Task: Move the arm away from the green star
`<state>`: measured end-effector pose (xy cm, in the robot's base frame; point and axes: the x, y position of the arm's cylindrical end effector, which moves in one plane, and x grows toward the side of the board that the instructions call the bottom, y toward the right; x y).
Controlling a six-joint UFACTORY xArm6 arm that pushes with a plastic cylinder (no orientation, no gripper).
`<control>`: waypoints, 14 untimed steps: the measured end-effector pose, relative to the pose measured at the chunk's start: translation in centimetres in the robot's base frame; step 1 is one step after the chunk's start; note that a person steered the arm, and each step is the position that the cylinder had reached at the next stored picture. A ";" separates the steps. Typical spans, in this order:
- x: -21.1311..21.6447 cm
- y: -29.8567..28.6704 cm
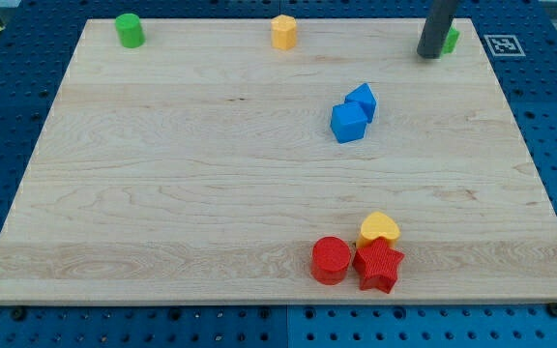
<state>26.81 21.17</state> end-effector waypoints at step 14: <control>7.3 0.0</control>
